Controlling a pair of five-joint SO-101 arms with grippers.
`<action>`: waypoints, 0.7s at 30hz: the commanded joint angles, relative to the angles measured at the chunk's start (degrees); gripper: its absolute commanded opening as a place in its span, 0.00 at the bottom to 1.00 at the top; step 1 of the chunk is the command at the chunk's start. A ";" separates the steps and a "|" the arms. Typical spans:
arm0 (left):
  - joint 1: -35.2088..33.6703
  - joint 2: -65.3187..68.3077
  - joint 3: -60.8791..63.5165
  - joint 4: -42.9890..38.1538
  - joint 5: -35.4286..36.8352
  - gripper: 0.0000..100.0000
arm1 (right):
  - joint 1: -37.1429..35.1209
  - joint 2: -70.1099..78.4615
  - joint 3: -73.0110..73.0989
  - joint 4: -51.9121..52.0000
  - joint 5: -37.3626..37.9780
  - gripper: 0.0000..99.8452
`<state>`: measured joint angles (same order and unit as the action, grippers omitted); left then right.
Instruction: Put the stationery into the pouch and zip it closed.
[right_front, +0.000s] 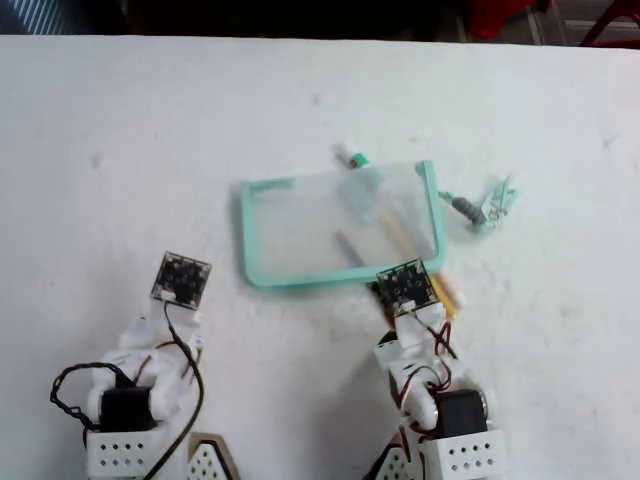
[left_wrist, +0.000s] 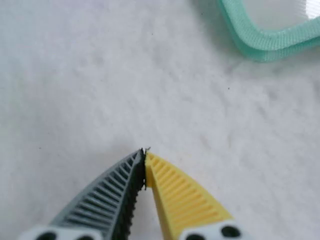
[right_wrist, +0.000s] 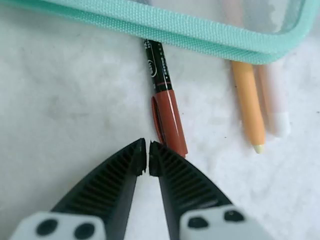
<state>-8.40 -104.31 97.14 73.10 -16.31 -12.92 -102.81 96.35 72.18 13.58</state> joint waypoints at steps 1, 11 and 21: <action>-0.22 -0.22 -0.18 0.44 -0.09 0.02 | -0.31 -0.22 0.53 0.48 0.18 0.02; -0.48 -0.22 -4.48 -3.78 -0.44 0.02 | -0.31 -0.22 0.53 0.48 0.35 0.02; -0.66 -0.22 -14.07 -6.86 -0.44 0.02 | -0.22 -0.22 0.53 0.48 0.44 0.02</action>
<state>-8.40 -104.31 88.79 67.30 -16.31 -12.92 -102.81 96.35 72.18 13.58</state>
